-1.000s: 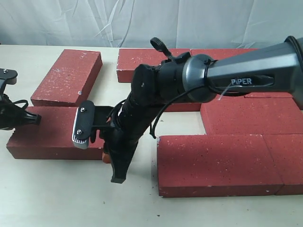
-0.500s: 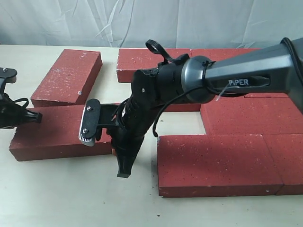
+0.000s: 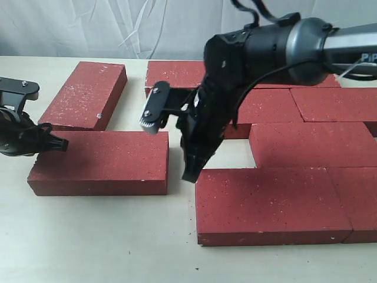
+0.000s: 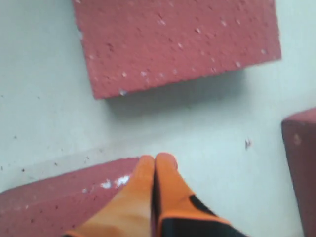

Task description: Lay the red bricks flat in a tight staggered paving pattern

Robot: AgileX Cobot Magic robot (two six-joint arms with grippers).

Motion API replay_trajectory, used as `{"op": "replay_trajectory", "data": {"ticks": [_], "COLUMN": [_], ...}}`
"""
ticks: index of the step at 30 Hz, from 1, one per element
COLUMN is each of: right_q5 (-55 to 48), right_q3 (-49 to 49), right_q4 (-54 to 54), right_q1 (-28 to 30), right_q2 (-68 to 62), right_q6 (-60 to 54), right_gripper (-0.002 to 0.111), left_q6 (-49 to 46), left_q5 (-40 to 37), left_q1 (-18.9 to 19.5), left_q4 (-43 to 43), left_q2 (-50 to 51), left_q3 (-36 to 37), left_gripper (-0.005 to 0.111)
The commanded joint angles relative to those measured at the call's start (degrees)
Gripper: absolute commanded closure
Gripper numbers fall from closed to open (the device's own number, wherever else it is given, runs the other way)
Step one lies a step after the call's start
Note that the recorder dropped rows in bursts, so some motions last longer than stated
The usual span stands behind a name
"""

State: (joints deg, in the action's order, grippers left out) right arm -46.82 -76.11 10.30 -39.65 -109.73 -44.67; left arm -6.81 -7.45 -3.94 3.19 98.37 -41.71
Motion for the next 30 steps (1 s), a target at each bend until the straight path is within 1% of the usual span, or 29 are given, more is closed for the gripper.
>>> {"op": "replay_trajectory", "data": {"ticks": [1,5,8,14,19,25,30], "right_q5": [-6.7,-9.4,-8.0,-0.1,2.9,5.3,5.1], "right_q3": [-0.2,-0.2,-0.2,-0.2,-0.2,-0.2,-0.2], "right_q4": [11.3,24.1,25.8,20.2,19.3,11.2,8.8], "right_q1": [3.7,2.3,-0.1,-4.4,-4.4,-4.4,-4.4], "right_q2": [0.8,-0.6,-2.1,-5.2,-5.5,-5.8,-5.8], "right_q6": [-9.7,-22.4,-25.0,-25.1,-23.9,-17.8,-15.6], "right_gripper": [0.109,0.109,0.109,0.109,0.109,0.109,0.109], "left_q6": [0.2,0.3,0.3,0.3,0.4,0.4,0.4], "left_q5": [0.6,0.6,0.6,0.6,0.6,0.6,2.1], "left_q1": [-0.3,-0.3,-0.3,-0.3,-0.3,-0.3,-2.8], "left_q4": [0.3,0.3,0.3,0.4,1.0,1.4,1.5], "left_q2": [0.3,0.3,0.3,0.3,0.3,0.3,0.3], "left_q3": [-0.1,-0.1,-0.1,-0.1,-0.1,-0.1,-0.1], "left_gripper": [0.107,0.107,0.107,0.107,0.107,0.107,0.107]}}
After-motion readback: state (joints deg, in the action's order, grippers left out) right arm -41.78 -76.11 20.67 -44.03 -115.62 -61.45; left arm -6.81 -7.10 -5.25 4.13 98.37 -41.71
